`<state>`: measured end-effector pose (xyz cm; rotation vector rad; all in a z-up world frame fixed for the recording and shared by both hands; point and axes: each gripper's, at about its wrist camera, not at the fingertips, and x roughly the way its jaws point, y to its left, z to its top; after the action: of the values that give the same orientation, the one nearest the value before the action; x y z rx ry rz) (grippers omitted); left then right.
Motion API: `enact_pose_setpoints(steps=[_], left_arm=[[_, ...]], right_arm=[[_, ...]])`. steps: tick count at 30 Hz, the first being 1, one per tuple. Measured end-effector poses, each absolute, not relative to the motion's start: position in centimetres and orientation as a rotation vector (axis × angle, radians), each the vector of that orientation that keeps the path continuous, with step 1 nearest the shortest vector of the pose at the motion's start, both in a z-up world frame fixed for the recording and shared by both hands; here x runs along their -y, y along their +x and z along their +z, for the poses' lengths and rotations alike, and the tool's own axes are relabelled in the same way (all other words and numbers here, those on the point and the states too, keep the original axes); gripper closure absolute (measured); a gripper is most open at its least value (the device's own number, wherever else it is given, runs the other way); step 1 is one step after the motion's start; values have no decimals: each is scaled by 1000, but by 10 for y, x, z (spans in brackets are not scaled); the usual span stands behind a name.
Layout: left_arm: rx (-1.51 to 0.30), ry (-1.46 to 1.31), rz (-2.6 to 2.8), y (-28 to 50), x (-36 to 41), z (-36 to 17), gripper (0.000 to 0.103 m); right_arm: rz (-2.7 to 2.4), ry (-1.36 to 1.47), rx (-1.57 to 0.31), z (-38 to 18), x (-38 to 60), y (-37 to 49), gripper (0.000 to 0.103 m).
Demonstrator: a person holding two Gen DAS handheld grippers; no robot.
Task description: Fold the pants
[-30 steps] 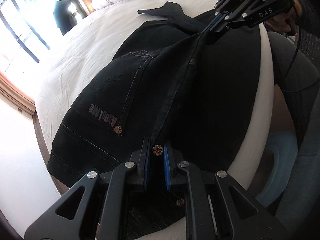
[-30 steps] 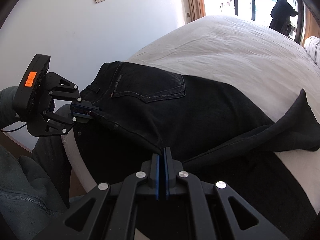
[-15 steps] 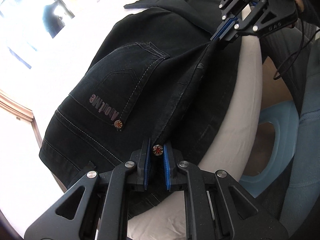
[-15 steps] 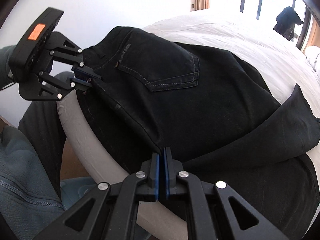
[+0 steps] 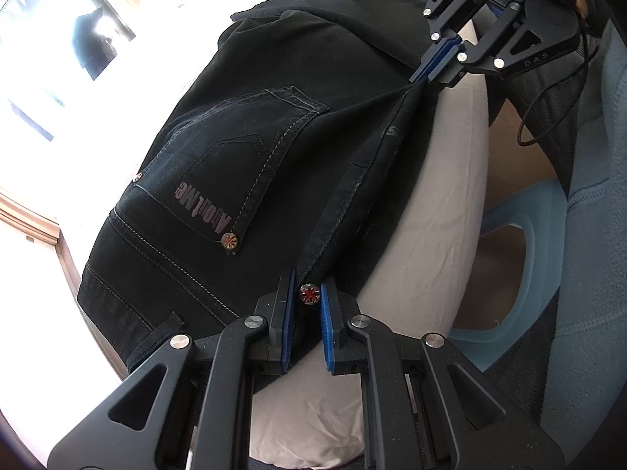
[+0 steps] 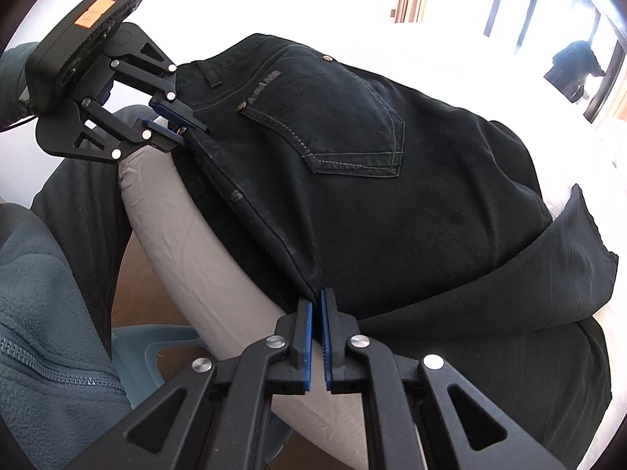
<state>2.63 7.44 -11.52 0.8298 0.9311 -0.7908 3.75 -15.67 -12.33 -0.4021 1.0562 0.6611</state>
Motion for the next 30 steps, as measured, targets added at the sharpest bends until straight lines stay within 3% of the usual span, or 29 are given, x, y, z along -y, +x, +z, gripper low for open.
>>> enact_pose_setpoints(steps=[9, 15, 16, 17, 18, 19, 20, 21, 23, 26, 30], left_arm=[[-940, 799, -781, 33, -76, -123, 92], [-940, 738, -749, 45, -83, -127, 83], [-952, 742, -741, 45, -83, -126, 73], [-968, 750, -722, 46, -85, -123, 63], [-985, 748, -713, 47, -88, -120, 34], [-1006, 737, -716, 47, -92, -115, 28], [-1029, 730, -717, 48, -97, -107, 28], [-1029, 729, -709, 49, -100, -99, 28], [-991, 700, -675, 55, -105, -76, 28], [-919, 558, -633, 78, -98, -43, 28], [-865, 393, -640, 115, -67, -36, 29]], right_arm=[[657, -412, -1071, -127, 150, 45, 97], [637, -373, -1089, -138, 151, 58, 92], [639, -367, -1086, -137, 151, 59, 91], [654, -356, -1083, -137, 151, 60, 84], [668, -342, -1080, -137, 153, 59, 68], [681, -329, -1079, -137, 153, 59, 58], [693, -322, -1075, -137, 152, 58, 45], [694, -326, -1067, -137, 150, 58, 40], [691, -328, -1063, -137, 147, 58, 35], [705, -218, -1068, -122, 157, 65, 35], [705, -55, -996, -93, 178, 80, 35]])
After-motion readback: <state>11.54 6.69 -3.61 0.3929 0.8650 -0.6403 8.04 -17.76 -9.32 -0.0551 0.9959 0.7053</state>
